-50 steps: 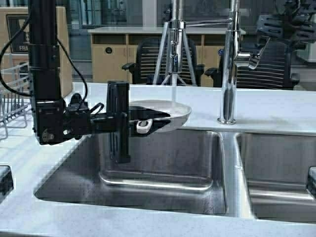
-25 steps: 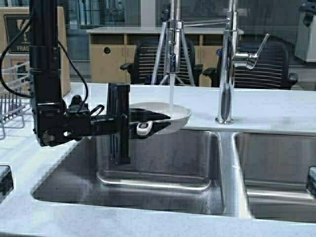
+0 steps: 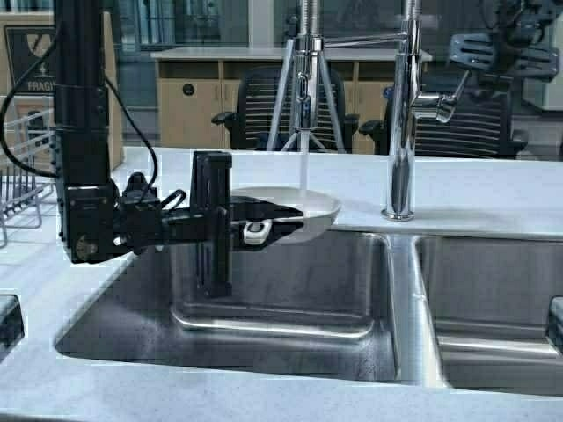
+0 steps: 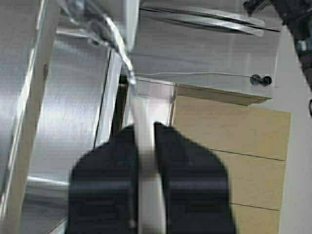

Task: Wash the pan

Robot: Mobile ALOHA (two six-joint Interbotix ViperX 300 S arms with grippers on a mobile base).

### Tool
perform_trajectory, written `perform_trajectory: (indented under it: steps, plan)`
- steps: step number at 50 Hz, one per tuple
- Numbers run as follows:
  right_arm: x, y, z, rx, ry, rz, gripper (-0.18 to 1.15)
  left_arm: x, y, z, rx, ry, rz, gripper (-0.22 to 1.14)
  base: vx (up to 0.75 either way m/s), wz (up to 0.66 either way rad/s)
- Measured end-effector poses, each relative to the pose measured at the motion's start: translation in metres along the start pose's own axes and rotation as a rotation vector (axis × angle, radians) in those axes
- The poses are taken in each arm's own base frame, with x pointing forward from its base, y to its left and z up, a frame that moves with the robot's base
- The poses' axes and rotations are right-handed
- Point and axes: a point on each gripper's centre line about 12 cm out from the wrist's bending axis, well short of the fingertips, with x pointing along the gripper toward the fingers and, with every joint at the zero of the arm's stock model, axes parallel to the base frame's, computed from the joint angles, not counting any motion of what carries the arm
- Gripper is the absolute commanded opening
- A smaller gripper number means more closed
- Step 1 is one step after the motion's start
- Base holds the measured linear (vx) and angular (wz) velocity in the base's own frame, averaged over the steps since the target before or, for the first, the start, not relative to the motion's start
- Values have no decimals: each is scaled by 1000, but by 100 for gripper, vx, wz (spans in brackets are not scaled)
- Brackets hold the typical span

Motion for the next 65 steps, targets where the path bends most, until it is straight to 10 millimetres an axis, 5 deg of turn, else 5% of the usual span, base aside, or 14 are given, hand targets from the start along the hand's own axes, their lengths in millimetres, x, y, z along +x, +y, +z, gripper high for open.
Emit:
perform_trajectory:
  steps: [6,18,27,39,47,56,65]
  plan:
    - [0,27,7,-35,-15,43,5,0,0,0,0,-2,0,2,0,0]
    - [-2,38,15,-126,-28,54,5,3,1,1,-1,3,-34,2,0,0]
    - [-34,44,28,-176,-72,66,5,18,-2,10,85,5,-144,2,0,-1]
    - [-91,35,28,-165,-142,69,5,38,-5,21,226,-57,-198,2,0,0]
    - [-127,19,20,-131,-213,58,5,33,0,29,230,-148,-38,2,0,0]
    - [-140,4,1,-79,-204,37,5,18,7,26,196,-161,251,2,0,0]
    - [-143,2,-19,-65,-168,37,5,18,6,9,84,-40,284,2,0,0]
